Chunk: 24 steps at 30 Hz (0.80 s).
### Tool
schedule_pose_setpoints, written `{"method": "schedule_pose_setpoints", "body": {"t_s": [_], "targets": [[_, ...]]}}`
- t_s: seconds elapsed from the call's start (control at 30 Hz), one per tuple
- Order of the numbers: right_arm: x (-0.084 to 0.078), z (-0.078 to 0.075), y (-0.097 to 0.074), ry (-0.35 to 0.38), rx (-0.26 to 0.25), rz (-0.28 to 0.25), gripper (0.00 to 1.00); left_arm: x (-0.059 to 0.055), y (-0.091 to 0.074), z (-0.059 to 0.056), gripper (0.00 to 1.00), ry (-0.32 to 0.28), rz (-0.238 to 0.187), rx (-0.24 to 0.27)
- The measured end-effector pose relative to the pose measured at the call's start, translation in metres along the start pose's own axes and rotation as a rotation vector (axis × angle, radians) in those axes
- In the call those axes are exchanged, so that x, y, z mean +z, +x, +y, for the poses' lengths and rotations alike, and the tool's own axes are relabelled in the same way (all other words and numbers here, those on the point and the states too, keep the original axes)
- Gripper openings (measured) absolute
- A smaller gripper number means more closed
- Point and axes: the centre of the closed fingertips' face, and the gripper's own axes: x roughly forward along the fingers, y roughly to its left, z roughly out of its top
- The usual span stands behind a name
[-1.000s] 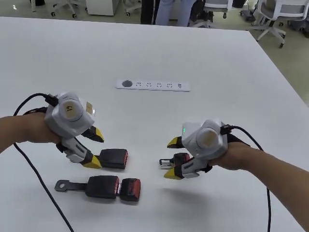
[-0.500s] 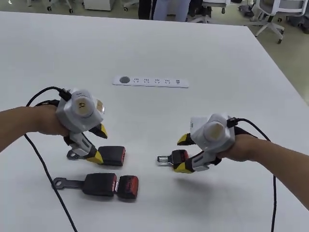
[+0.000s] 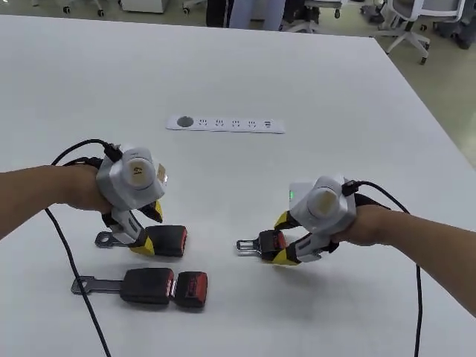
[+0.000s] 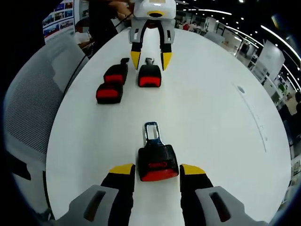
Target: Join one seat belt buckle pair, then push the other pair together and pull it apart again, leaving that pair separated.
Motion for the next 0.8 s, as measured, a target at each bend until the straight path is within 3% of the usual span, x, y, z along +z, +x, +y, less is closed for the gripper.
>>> {"method": "schedule_pose_setpoints", "body": {"t_s": [0.23,0.8], "targets": [[-0.003,-0.002,-0.003,0.009,-0.009,0.013,0.32,-0.004,0.005,-0.001,0.35,-0.001,0.013,-0.019],[-0.006,-0.001,0.002,-0.028,-0.004,0.016,0.31,-0.011,0.011,0.003,0.33,0.001,0.01,-0.002]]}}
